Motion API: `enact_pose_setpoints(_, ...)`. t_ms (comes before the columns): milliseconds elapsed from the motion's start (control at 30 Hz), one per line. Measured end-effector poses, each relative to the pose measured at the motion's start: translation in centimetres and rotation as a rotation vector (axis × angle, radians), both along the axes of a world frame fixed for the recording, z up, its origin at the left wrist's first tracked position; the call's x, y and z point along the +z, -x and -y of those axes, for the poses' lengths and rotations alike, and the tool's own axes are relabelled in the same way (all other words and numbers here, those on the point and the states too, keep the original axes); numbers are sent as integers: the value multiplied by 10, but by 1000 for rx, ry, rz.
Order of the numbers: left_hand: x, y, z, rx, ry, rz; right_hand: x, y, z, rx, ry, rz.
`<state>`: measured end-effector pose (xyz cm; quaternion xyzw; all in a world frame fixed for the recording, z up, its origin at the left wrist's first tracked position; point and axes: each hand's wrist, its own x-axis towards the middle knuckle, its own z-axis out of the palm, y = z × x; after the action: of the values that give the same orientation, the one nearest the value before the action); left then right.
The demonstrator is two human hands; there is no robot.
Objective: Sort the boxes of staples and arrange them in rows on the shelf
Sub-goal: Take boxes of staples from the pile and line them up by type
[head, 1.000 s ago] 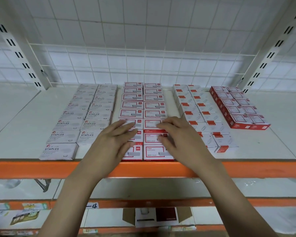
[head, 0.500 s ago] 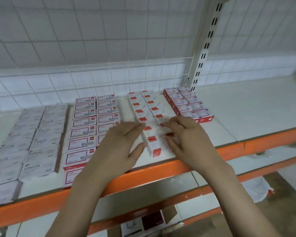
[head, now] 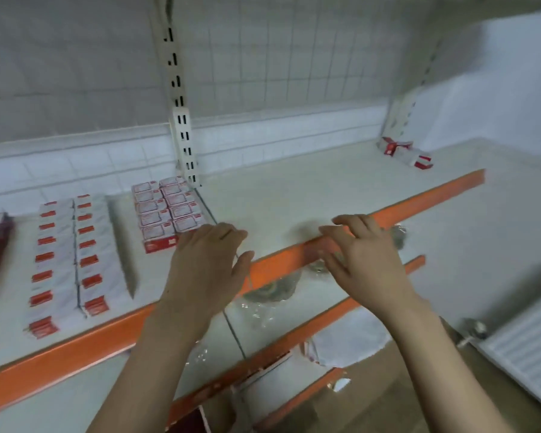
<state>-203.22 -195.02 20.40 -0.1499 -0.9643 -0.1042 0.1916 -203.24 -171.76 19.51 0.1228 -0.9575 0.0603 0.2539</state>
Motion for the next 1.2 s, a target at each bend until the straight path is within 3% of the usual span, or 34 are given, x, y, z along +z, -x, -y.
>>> enact_pose_setpoints(433,-6,70,-211,-216,99,70,-4,18,-209,-213,-5,77)
enact_pose_setpoints(767,8,174,-301,-336,89,23,3,88,-283,-328,19,155)
enact_pose_setpoints(1200,17,353,-412,-425,443,-3,12,196,-353,-371,29,214)
